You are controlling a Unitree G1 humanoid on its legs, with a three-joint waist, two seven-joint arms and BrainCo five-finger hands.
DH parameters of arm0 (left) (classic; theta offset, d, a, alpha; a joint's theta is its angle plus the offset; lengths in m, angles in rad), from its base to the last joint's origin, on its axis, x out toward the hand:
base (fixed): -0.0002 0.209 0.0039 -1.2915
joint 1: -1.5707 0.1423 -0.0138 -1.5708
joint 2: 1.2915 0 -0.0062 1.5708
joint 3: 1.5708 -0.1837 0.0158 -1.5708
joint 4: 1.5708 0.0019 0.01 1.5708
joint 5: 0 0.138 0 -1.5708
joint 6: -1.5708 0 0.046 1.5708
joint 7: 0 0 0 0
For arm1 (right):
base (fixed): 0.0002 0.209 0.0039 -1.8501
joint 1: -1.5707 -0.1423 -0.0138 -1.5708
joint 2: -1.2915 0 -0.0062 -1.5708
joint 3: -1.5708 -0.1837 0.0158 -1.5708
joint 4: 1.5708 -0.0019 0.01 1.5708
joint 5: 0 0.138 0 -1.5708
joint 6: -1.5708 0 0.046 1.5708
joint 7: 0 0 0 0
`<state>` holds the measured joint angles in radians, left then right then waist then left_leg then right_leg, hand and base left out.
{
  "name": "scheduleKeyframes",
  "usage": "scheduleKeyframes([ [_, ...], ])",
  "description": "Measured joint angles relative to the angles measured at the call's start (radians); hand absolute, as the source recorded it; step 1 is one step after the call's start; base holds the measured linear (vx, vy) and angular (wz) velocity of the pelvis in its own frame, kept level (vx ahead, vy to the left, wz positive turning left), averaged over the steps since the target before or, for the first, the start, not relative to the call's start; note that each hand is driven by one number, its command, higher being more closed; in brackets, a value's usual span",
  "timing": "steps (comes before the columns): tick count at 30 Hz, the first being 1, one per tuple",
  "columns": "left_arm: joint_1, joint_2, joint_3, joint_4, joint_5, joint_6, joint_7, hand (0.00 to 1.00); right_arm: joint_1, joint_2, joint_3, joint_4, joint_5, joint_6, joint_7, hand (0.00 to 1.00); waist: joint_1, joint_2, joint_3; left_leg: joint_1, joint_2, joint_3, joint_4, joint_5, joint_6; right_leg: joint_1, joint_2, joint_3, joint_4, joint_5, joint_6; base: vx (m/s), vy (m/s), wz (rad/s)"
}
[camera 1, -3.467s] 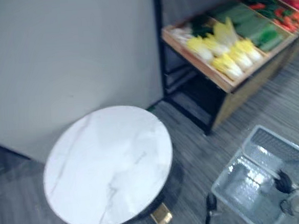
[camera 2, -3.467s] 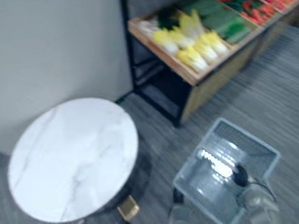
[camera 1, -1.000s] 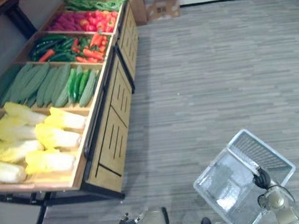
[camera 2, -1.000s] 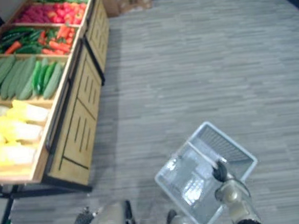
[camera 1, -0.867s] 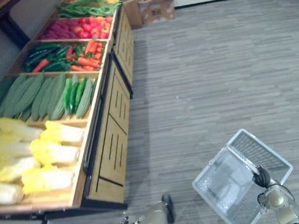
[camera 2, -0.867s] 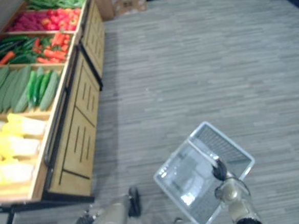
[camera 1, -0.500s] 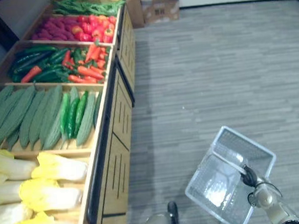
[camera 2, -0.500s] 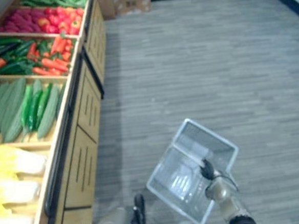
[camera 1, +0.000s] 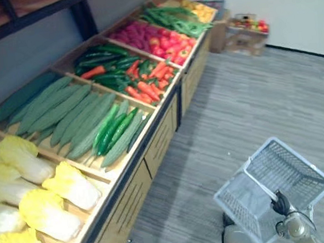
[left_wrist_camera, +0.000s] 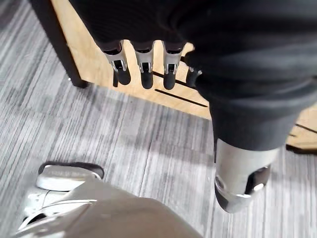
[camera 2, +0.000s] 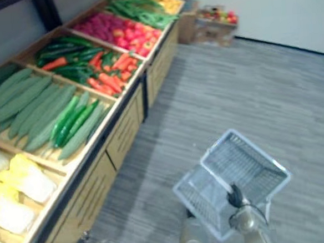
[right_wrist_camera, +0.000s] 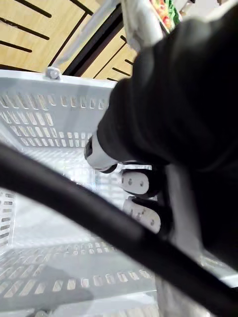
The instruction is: Pick vegetable in the basket
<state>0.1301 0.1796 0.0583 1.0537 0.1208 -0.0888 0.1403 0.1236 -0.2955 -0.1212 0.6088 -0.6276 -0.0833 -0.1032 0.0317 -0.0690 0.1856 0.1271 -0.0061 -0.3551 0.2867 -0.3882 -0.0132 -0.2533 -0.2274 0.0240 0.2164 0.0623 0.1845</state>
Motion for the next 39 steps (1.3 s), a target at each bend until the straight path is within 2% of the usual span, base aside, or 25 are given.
scheduleKeyframes([
  [1, -0.001, -0.014, 0.013, 0.005, -0.002, 0.004, 0.004, 0.00, -0.007, -0.008, -0.011, 0.007, 0.000, 0.010, -0.002, 1.00, 0.000, 0.034, -0.003, -0.005, 0.037, -0.023, 0.016, -0.019, -0.014, 0.001, 0.025, -0.040, 0.030, -0.018, 0.018, 0.38, -0.517, 1.08],
  [2, 0.008, -0.039, 0.022, 0.005, -0.017, 0.000, 0.007, 0.00, -0.018, -0.013, -0.031, 0.014, 0.000, 0.019, -0.002, 1.00, 0.004, 0.075, -0.022, -0.028, 0.079, -0.047, 0.037, 0.000, -0.047, -0.013, 0.055, -0.099, 0.077, -0.058, -0.034, 0.38, -0.492, 0.94],
  [4, 0.014, -0.065, 0.030, 0.015, -0.032, 0.002, 0.008, 0.00, -0.043, -0.016, -0.032, 0.044, 0.000, 0.025, -0.002, 1.00, -0.001, 0.087, -0.022, -0.076, 0.099, -0.044, 0.095, 0.069, -0.085, -0.019, 0.051, -0.164, 0.159, -0.112, -0.074, 0.35, -0.459, 0.93],
  [5, 0.012, -0.066, 0.047, 0.020, -0.039, 0.004, 0.010, 0.00, -0.040, -0.017, -0.042, 0.049, 0.000, 0.028, -0.003, 1.00, 0.000, 0.090, -0.022, -0.103, 0.104, -0.025, 0.152, 0.132, -0.101, 0.015, 0.044, -0.213, 0.167, -0.133, -0.097, 0.29, -0.399, 1.11],
  [6, 0.012, -0.067, 0.060, 0.021, -0.040, 0.004, 0.010, 0.00, -0.034, -0.017, -0.050, 0.050, 0.001, 0.027, -0.004, 1.00, 0.001, 0.076, -0.012, -0.138, 0.104, 0.023, 0.210, 0.223, -0.124, 0.078, 0.027, -0.264, 0.144, -0.150, -0.108, 0.28, -0.370, 1.14],
  [7, 0.013, -0.068, 0.064, 0.021, -0.041, 0.003, 0.010, 0.00, -0.025, -0.017, -0.055, 0.050, 0.005, 0.027, -0.005, 1.00, 0.003, 0.062, -0.004, -0.147, 0.112, 0.065, 0.234, 0.262, -0.132, 0.116, 0.017, -0.287, 0.123, -0.156, -0.112, 0.24, -0.322, 1.22],
  [9, 0.011, -0.066, 0.066, 0.015, -0.041, -0.006, 0.011, 0.00, 0.011, -0.023, -0.088, 0.050, 0.021, 0.027, -0.023, 1.00, 0.000, 0.068, -0.006, -0.202, 0.185, 0.306, 0.251, 0.266, -0.107, 0.243, -0.001, -0.420, 0.022, -0.161, -0.114, 0.18, -0.248, 1.37],
  [10, 0.011, -0.067, 0.066, 0.008, -0.041, -0.009, 0.011, 0.00, 0.016, -0.023, -0.098, 0.050, 0.023, 0.027, -0.024, 1.00, -0.001, 0.070, -0.006, -0.219, 0.200, 0.372, 0.230, 0.274, -0.097, 0.260, -0.006, -0.454, 0.006, -0.163, -0.111, 0.09, -0.175, 1.47],
  [11, 0.011, -0.068, 0.065, 0.000, -0.041, -0.012, 0.011, 0.00, 0.025, -0.026, -0.109, 0.049, 0.040, 0.027, -0.024, 1.00, -0.003, 0.075, -0.006, -0.242, 0.213, 0.471, 0.161, 0.304, -0.069, 0.280, -0.009, -0.515, -0.016, -0.166, -0.106, 0.03, -0.095, 1.13],
  [13, 0.010, -0.072, 0.065, 0.000, -0.041, -0.012, 0.011, 0.00, 0.044, -0.035, -0.110, 0.049, 0.041, 0.027, -0.024, 1.00, -0.007, 0.092, -0.010, -0.267, 0.210, 0.575, 0.036, 0.372, -0.056, 0.301, -0.010, -0.611, -0.024, -0.174, -0.092, 0.00, -0.016, 1.48],
  [14, 0.011, -0.074, 0.065, 0.001, -0.040, -0.010, 0.011, 0.00, 0.058, -0.038, -0.110, 0.050, 0.041, 0.028, -0.022, 1.00, -0.006, 0.100, -0.013, -0.260, 0.204, 0.640, -0.044, 0.391, -0.058, 0.319, -0.009, -0.663, -0.023, -0.185, -0.074, 0.00, 0.060, 1.53],
  [15, 0.011, -0.075, 0.065, 0.005, -0.039, -0.005, 0.011, 0.00, 0.064, -0.038, -0.111, 0.051, 0.041, 0.028, -0.021, 1.00, -0.007, 0.104, -0.015, -0.253, 0.194, 0.652, -0.090, 0.391, -0.057, 0.329, -0.009, -0.689, -0.025, -0.187, -0.065, 0.02, 0.118, 1.37],
  [16, 0.011, -0.076, 0.067, 0.006, -0.039, 0.003, 0.011, 0.00, 0.065, -0.035, -0.110, 0.058, 0.041, 0.028, -0.021, 1.00, -0.004, 0.105, -0.024, -0.241, 0.167, 0.651, -0.163, 0.406, -0.039, 0.332, -0.020, -0.727, -0.031, -0.182, -0.052, 0.03, 0.142, 1.04],
  [17, 0.018, -0.076, 0.069, 0.003, -0.038, 0.004, 0.011, 0.00, 0.055, -0.030, -0.109, 0.063, 0.041, 0.027, -0.019, 1.00, 0.012, 0.095, -0.025, -0.245, 0.142, 0.639, -0.207, 0.428, -0.030, 0.332, -0.022, -0.743, -0.061, -0.165, -0.034, 0.03, 0.174, 0.77],
  [20, 0.035, -0.073, 0.075, 0.012, -0.038, 0.010, 0.010, 0.00, 0.009, -0.016, -0.106, 0.078, 0.041, 0.026, -0.019, 1.00, 0.028, 0.089, -0.028, -0.223, 0.090, 0.607, -0.285, 0.463, -0.016, 0.366, -0.028, -0.770, -0.127, -0.127, -0.008, 0.06, 0.149, 0.42],
  [23, 0.042, -0.072, 0.069, 0.014, -0.038, 0.011, 0.011, 0.00, -0.021, -0.011, -0.069, 0.097, 0.041, 0.024, -0.019, 1.00, 0.029, 0.090, -0.030, -0.205, 0.056, 0.579, -0.304, 0.465, -0.015, 0.400, -0.042, -0.795, -0.139, -0.118, 0.002, 0.07, 0.060, 0.32],
  [27, 0.036, -0.072, 0.053, 0.030, -0.038, 0.011, 0.009, 0.00, -0.057, 0.021, -0.048, 0.127, 0.040, 0.019, -0.018, 1.00, 0.033, 0.075, -0.024, -0.180, 0.024, 0.560, -0.346, 0.465, -0.017, 0.403, -0.085, -0.800, -0.095, -0.126, 0.013, 0.07, 0.027, 0.21],
  [29, 0.032, -0.072, 0.043, 0.054, -0.038, 0.012, 0.008, 0.00, -0.063, 0.017, -0.043, 0.149, 0.038, 0.023, -0.019, 1.00, 0.028, 0.080, -0.026, -0.145, 0.009, 0.558, -0.366, 0.437, 0.000, 0.381, -0.146, -0.779, 0.056, -0.142, 0.007, 0.13, 0.108, 0.18],
  [30, 0.038, -0.056, 0.022, 0.055, -0.037, 0.011, 0.007, 0.00, -0.058, 0.020, -0.022, 0.149, 0.038, 0.027, -0.018, 1.00, 0.027, 0.067, -0.025, -0.108, -0.005, 0.556, -0.373, 0.428, 0.012, 0.323, -0.227, -0.722, 0.262, -0.140, -0.044, 0.14, 0.138, 0.09],
  [31, 0.039, -0.047, 0.020, 0.055, -0.038, 0.011, 0.007, 0.00, -0.058, 0.026, -0.015, 0.150, 0.038, 0.027, -0.018, 1.00, 0.027, 0.057, -0.025, -0.100, -0.010, 0.553, -0.370, 0.418, 0.025, 0.285, -0.253, -0.679, 0.346, -0.128, -0.111, 0.17, 0.135, 0.10],
  [32, 0.037, -0.024, 0.009, 0.049, -0.038, 0.012, 0.007, 0.00, -0.062, 0.047, -0.007, 0.153, 0.039, 0.026, -0.019, 1.00, 0.021, 0.051, -0.024, -0.087, -0.009, 0.535, -0.352, 0.402, 0.046, 0.192, -0.257, -0.531, 0.491, -0.112, -0.166, 0.20, 0.065, 0.25],
  [33, 0.026, -0.008, 0.008, 0.044, -0.038, 0.012, 0.008, 0.00, -0.062, 0.072, 0.001, 0.154, 0.040, 0.025, -0.018, 1.00, 0.008, 0.037, -0.016, -0.089, 0.006, 0.511, -0.329, 0.387, 0.058, 0.129, -0.199, -0.404, 0.539, -0.169, -0.120, 0.20, 0.021, 0.35],
  [35, 0.017, 0.013, 0.020, 0.039, -0.039, 0.011, 0.010, 0.00, -0.060, 0.086, 0.012, 0.155, 0.047, 0.017, -0.018, 1.00, -0.006, 0.024, -0.010, -0.080, 0.031, 0.479, -0.312, 0.371, 0.058, 0.086, -0.117, -0.349, 0.512, -0.233, -0.106, 0.18, -0.027, 0.46],
  [37, 0.004, 0.013, 0.031, 0.040, -0.040, 0.012, 0.010, 0.00, -0.043, 0.086, 0.000, 0.157, 0.071, 0.017, -0.020, 1.00, -0.012, 0.016, -0.008, -0.064, 0.041, 0.449, -0.302, 0.362, 0.044, 0.071, -0.072, -0.341, 0.389, -0.239, -0.105, 0.22, -0.058, 0.54],
  [39, -0.022, 0.005, 0.043, 0.039, -0.040, 0.011, 0.010, 0.00, -0.034, 0.084, -0.017, 0.179, 0.080, 0.021, -0.020, 1.00, -0.024, 0.014, -0.006, -0.070, 0.050, 0.408, -0.285, 0.348, 0.029, 0.061, -0.025, -0.273, 0.203, -0.222, -0.078, 0.23, -0.142, 0.74],
])
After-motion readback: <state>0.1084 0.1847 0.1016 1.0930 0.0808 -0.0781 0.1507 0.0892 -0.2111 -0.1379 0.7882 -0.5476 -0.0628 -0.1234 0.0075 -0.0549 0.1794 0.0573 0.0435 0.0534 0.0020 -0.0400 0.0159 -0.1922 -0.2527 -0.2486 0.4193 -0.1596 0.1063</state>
